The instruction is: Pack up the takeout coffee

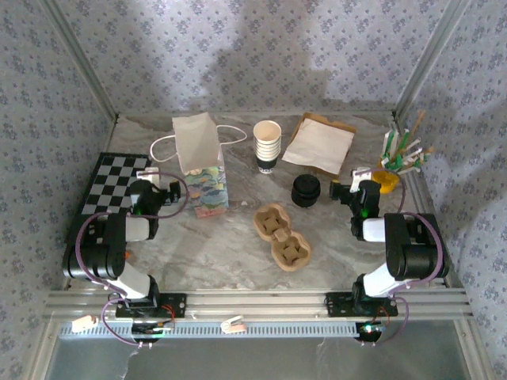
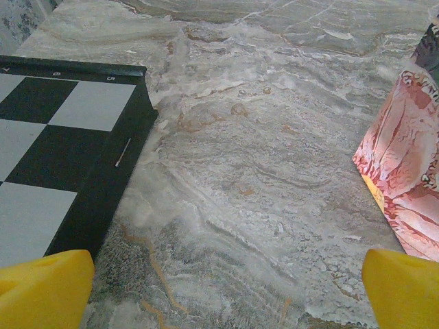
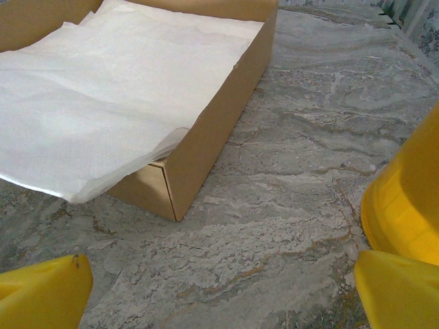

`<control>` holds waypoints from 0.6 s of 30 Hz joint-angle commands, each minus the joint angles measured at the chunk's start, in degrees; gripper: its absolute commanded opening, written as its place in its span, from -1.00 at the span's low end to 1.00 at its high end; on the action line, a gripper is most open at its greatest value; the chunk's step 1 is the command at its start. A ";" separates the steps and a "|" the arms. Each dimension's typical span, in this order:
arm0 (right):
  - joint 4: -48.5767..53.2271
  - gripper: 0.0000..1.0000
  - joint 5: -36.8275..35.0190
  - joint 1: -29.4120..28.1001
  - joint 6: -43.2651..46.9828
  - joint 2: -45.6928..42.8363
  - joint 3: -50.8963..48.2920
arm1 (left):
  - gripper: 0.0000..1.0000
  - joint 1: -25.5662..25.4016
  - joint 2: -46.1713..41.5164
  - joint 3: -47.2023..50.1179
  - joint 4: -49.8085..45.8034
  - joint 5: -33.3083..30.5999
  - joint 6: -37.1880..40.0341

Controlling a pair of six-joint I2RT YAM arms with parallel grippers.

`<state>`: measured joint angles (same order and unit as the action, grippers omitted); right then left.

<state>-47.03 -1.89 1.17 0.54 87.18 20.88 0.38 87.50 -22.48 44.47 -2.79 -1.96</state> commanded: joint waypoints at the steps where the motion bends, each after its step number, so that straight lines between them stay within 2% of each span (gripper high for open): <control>1: -1.58 0.99 -0.24 0.49 0.95 0.67 1.08 | 1.00 0.32 0.53 -1.34 2.11 0.32 0.64; 8: -1.97 0.99 0.75 0.42 1.08 0.39 0.63 | 0.99 0.40 -0.29 -0.86 2.08 -0.03 0.50; 12: -3.53 0.99 -1.46 -0.33 1.49 -3.32 -1.73 | 0.99 0.37 -5.15 1.37 2.00 -1.06 0.01; 14: -1.79 0.99 -2.78 -1.03 1.75 -6.65 -2.49 | 0.99 0.40 -9.78 1.74 -2.07 -2.47 -0.69; 18: 8.79 0.99 -4.22 -1.25 -0.98 -14.95 -1.47 | 0.99 0.36 -19.21 1.96 -11.76 -5.45 -3.48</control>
<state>-44.18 -3.88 0.16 0.93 76.53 18.90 0.38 72.79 -20.93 38.54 -5.78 -3.29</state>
